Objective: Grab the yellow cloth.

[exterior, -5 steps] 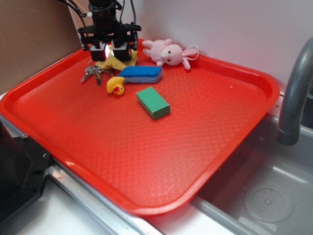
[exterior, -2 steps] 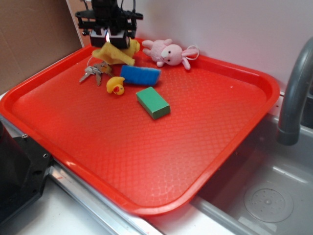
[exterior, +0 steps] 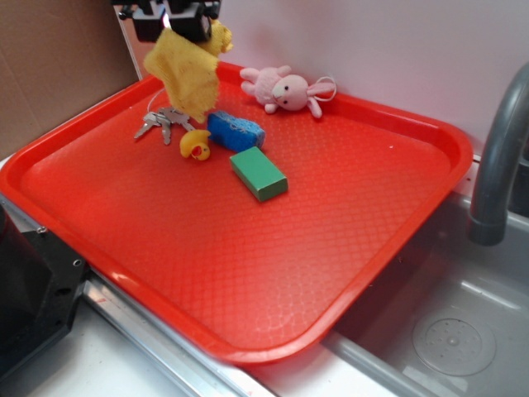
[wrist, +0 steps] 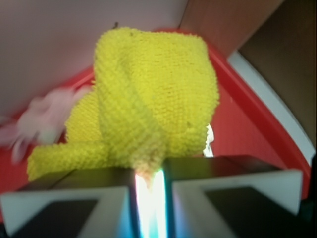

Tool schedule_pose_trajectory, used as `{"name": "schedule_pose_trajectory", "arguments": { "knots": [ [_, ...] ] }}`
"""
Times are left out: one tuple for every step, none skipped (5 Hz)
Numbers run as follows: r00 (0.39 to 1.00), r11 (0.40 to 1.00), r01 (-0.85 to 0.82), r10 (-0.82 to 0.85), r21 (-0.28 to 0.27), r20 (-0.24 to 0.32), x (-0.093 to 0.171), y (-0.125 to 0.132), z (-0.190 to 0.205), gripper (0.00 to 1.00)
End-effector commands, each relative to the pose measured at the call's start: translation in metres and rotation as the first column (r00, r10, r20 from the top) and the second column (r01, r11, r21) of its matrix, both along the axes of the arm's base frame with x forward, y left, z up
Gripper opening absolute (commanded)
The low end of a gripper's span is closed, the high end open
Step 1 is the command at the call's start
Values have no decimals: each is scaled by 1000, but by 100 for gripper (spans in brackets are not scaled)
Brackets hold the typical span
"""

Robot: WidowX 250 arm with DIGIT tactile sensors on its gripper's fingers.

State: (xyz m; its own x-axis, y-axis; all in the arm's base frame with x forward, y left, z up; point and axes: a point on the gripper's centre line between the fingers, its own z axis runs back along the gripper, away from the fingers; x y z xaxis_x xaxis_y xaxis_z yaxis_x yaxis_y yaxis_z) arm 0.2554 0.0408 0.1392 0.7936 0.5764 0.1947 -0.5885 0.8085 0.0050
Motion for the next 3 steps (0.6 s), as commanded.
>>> {"name": "schedule_pose_trajectory", "arguments": {
  "knots": [
    [979,972,206,-203,-109,33,-46,-43,57,0],
    [943,928,327,-332,-179,4,-83,-70,70,0],
    [932,922,358,-363,-149,-11,-98,-86,78,0]
  ]
}}
